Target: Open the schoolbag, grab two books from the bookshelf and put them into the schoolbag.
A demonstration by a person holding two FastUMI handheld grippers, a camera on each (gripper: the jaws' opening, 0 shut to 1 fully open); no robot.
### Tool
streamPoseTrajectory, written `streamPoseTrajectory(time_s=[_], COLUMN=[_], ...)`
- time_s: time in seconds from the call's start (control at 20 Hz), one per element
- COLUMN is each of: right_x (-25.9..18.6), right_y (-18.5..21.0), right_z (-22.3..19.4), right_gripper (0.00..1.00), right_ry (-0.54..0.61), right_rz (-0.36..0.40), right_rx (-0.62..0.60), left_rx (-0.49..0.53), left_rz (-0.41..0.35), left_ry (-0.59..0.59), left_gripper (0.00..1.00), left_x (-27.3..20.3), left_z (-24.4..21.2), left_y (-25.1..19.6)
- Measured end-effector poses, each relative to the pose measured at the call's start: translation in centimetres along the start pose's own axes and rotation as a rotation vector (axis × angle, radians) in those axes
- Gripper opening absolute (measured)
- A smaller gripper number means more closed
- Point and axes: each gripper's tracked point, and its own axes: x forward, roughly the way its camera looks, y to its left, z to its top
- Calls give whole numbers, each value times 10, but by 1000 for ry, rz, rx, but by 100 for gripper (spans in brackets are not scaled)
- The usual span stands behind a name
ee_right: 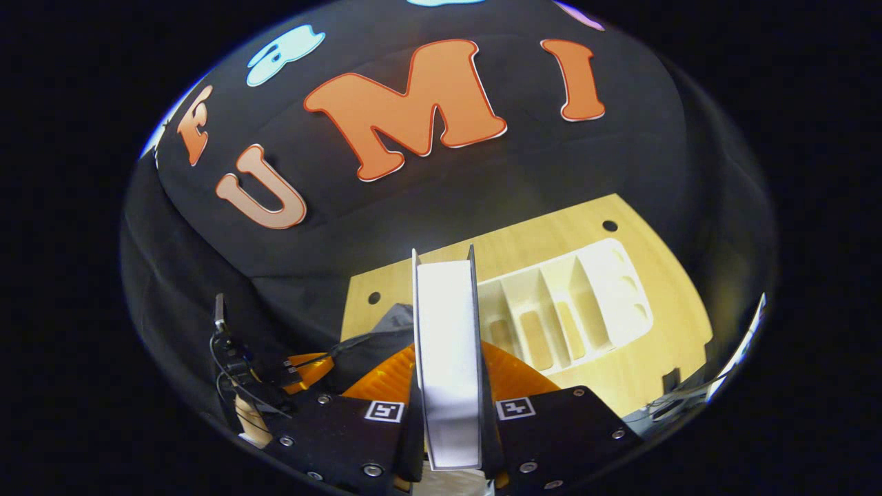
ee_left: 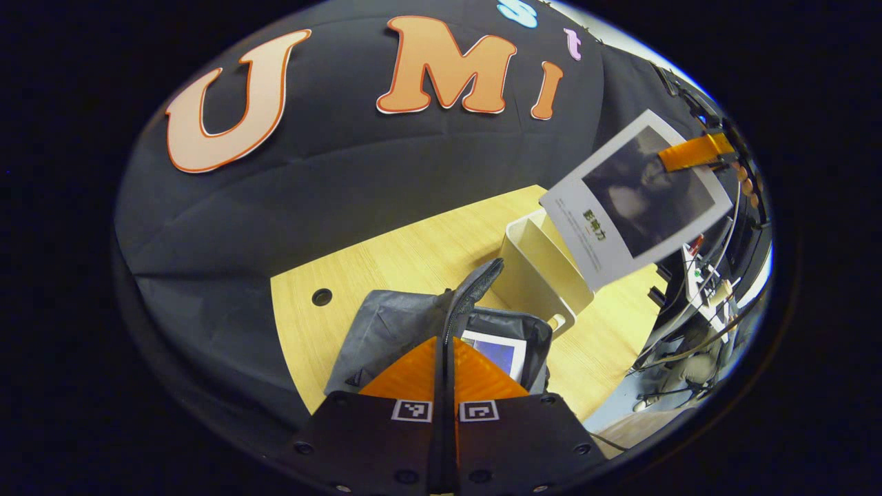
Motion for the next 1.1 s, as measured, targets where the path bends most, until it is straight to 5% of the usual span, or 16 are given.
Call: streamPoseTrajectory(time_s=[0.2, 0.75, 1.1], right_x=[12, 94, 153], right_y=[9, -12, 1], right_z=[-48, -153, -184], right_gripper=[34, 34, 34], right_ry=[21, 58, 45], right_rz=[113, 252, 314], right_rx=[176, 664, 802], left_rx=[-10, 28, 89], left_rz=[-10, -12, -7], left_ry=[-1, 2, 4], left_gripper=[0, 0, 0], left_x=[0, -8, -17], left_z=[5, 10, 13], left_y=[5, 2, -7])
